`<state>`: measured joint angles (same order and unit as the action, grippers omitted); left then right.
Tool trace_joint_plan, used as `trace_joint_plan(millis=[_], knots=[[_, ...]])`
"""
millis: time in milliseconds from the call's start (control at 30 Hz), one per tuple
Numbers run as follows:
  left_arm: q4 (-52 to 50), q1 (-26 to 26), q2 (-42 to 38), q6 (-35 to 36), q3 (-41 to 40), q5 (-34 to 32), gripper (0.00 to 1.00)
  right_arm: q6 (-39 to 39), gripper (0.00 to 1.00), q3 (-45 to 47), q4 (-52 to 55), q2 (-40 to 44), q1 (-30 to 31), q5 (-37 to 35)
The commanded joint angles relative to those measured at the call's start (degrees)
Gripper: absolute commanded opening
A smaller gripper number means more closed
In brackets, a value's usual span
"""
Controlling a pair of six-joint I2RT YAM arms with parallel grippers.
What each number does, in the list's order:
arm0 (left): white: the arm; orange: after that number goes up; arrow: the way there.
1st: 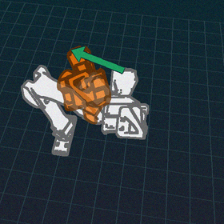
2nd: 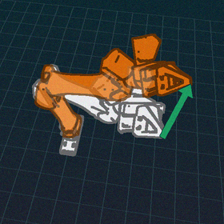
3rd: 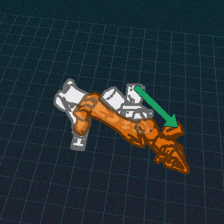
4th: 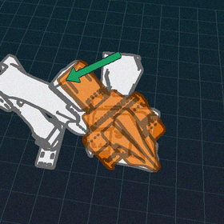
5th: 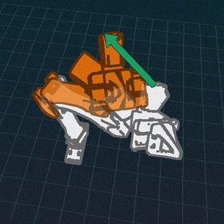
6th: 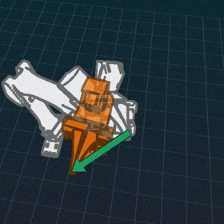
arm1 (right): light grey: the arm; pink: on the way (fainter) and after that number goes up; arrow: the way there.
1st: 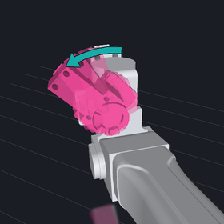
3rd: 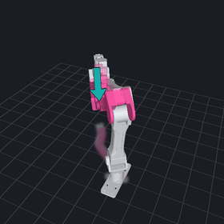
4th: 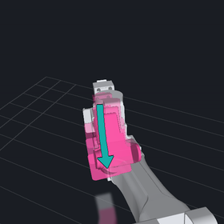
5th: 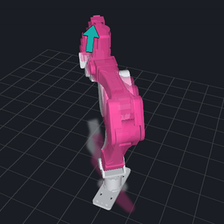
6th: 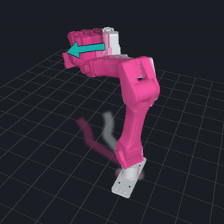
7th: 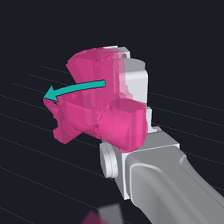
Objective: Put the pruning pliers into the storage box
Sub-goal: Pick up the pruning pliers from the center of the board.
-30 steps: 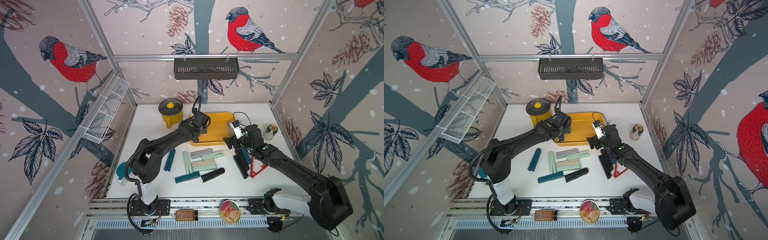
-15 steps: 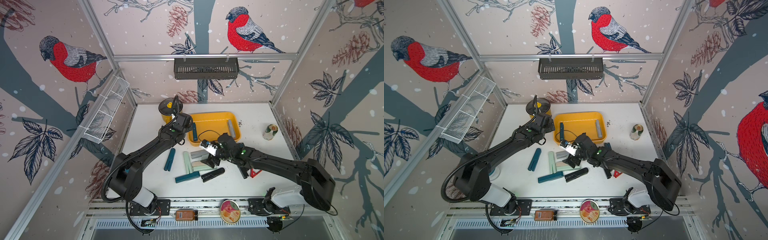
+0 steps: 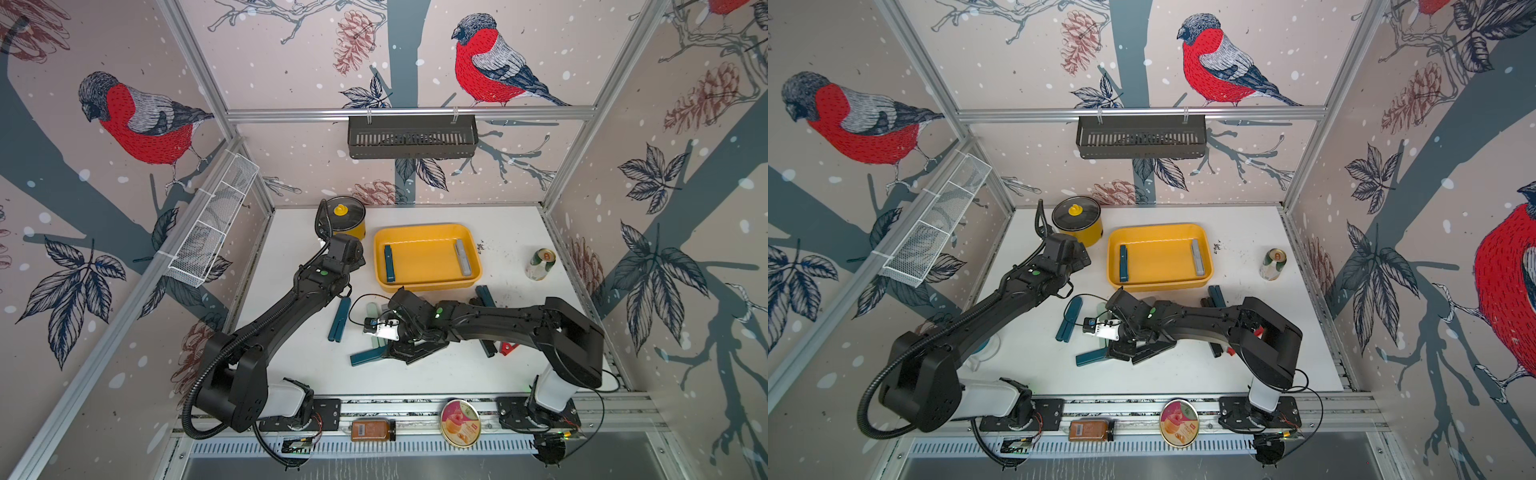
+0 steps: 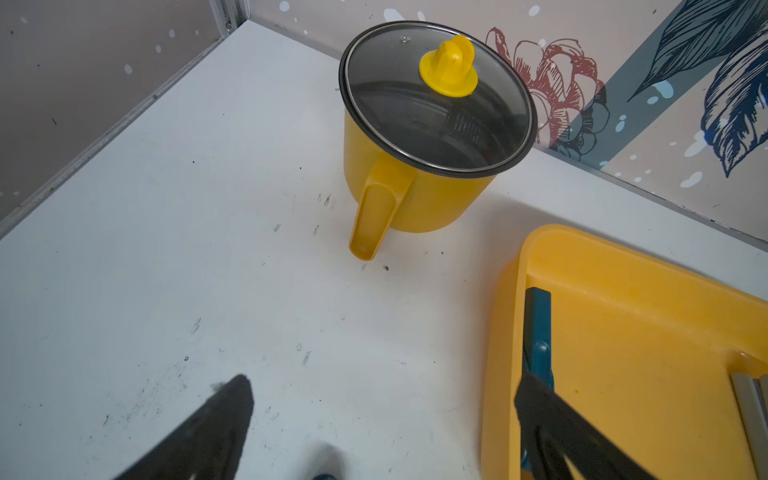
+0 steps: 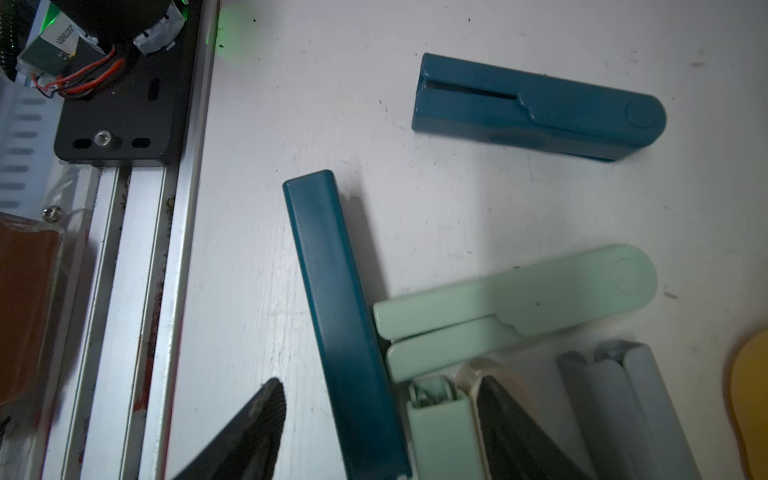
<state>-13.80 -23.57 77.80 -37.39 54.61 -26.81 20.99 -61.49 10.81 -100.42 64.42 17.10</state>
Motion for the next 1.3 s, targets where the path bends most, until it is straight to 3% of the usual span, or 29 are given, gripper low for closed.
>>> trace_joint_plan(millis=[0, 467, 833, 1267], knots=[[1.9, 0.4, -1.0, -1.1, -0.7, 0.3, 0.99, 1.9, 0.71, -2.0, 2.6, -1.9, 0.6, 1.2], [1.2, 1.5, -3.0, -0.9, -2.3, 0.1, 0.99, 2.9, 0.62, -3.1, 5.7, -5.5, 2.9, 0.5], [1.1, 2.3, -4.4, -1.1, -3.4, 0.1, 0.99, 3.4, 0.46, -4.5, 7.6, -7.7, 3.9, -0.6], [1.4, 2.9, -5.8, -1.3, -5.1, 0.2, 0.99, 4.5, 0.46, -4.9, 9.1, -9.5, 5.2, -3.4]])
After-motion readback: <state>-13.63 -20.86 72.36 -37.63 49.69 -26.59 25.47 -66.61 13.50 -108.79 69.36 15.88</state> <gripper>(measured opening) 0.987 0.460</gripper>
